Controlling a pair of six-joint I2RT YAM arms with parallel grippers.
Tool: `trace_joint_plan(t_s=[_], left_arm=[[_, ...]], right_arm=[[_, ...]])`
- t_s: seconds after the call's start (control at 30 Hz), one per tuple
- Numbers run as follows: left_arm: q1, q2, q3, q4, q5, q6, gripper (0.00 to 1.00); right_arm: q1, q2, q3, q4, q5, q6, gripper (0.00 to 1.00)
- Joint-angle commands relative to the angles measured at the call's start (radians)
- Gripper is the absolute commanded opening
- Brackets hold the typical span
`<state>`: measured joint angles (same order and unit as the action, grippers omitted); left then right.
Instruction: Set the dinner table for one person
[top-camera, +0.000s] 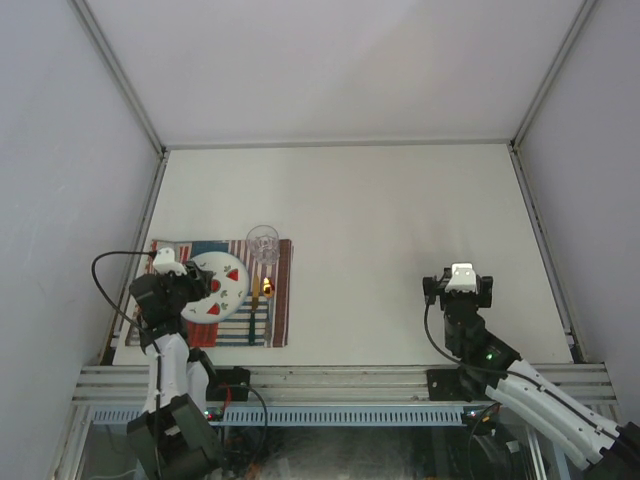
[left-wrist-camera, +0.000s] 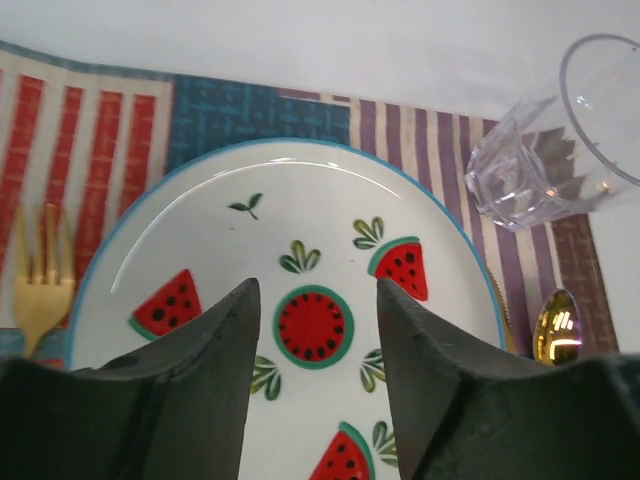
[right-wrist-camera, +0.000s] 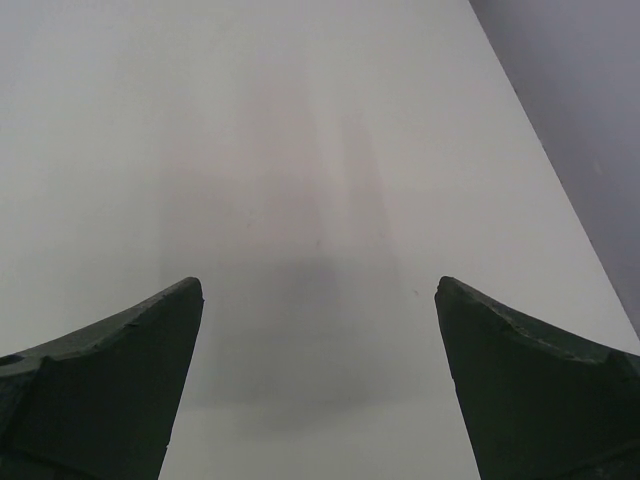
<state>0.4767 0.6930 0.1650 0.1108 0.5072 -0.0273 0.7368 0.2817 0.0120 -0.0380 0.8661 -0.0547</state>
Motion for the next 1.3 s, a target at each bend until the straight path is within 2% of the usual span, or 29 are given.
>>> trace_joint_plan(t_s=[0.0, 0.03, 0.07, 0.1, 0.13, 0.2, 0.27, 0.33, 0.47, 0.6, 0.7, 0.83, 0.9, 0.97, 1.03, 1.27], left_arm=[[0.009, 0.057, 0.005, 0.090, 0.112, 0.035, 0.62], [0.010, 0.088, 0.017, 0.089, 0.107, 0.030, 0.89], [0.009, 0.135, 0.031, 0.087, 0.103, 0.027, 0.98], [0.009, 0.173, 0.051, 0.071, 0.102, 0.025, 1.00], [0.012, 0.209, 0.072, 0.038, 0.114, 0.029, 1.00], [0.021, 0.266, 0.106, -0.001, 0.246, 0.083, 1.00], [0.022, 0.280, 0.119, -0.022, 0.257, 0.101, 1.00], [0.025, 0.257, 0.109, 0.011, 0.211, 0.093, 1.00], [0.028, 0.141, 0.037, 0.073, 0.242, 0.090, 1.00], [0.031, 0.045, -0.003, 0.086, 0.252, 0.092, 1.00], [0.034, 0.048, -0.002, 0.085, 0.293, 0.104, 1.00], [0.068, -0.028, -0.032, 0.076, 0.438, 0.158, 1.00], [0.068, -0.100, -0.062, 0.076, 0.446, 0.165, 1.00], [0.069, -0.137, -0.078, 0.080, 0.414, 0.145, 1.00], [0.069, -0.135, -0.079, 0.085, 0.408, 0.138, 1.00], [0.070, -0.113, -0.069, 0.082, 0.436, 0.149, 1.00]], right_arm=[[-0.020, -0.026, 0.005, 0.081, 0.043, 0.041, 1.00], [-0.027, -0.052, 0.000, 0.068, 0.034, 0.042, 1.00], [-0.037, -0.085, -0.006, 0.057, 0.016, 0.038, 1.00], [-0.049, -0.123, -0.010, 0.037, -0.002, 0.037, 1.00], [-0.066, -0.152, -0.014, 0.027, -0.013, 0.041, 1.00], [-0.113, -0.183, -0.014, 0.000, -0.067, 0.051, 1.00], [-0.164, -0.169, -0.012, -0.003, -0.104, 0.062, 1.00], [-0.208, -0.109, -0.007, 0.035, -0.089, 0.094, 1.00], [-0.261, 0.114, 0.050, 0.091, -0.079, 0.143, 1.00], [-0.242, 0.316, 0.118, 0.104, -0.052, 0.152, 1.00], [-0.127, 0.372, 0.122, 0.127, -0.005, 0.094, 1.00], [0.133, 0.257, 0.031, 0.258, 0.282, 0.032, 1.00], [0.219, 0.109, -0.032, 0.280, 0.258, -0.088, 1.00], [0.240, 0.000, -0.038, 0.191, 0.169, -0.111, 1.00], [0.253, -0.056, -0.046, 0.172, 0.191, -0.112, 1.00], [0.240, -0.080, -0.040, 0.152, 0.224, -0.081, 1.00]])
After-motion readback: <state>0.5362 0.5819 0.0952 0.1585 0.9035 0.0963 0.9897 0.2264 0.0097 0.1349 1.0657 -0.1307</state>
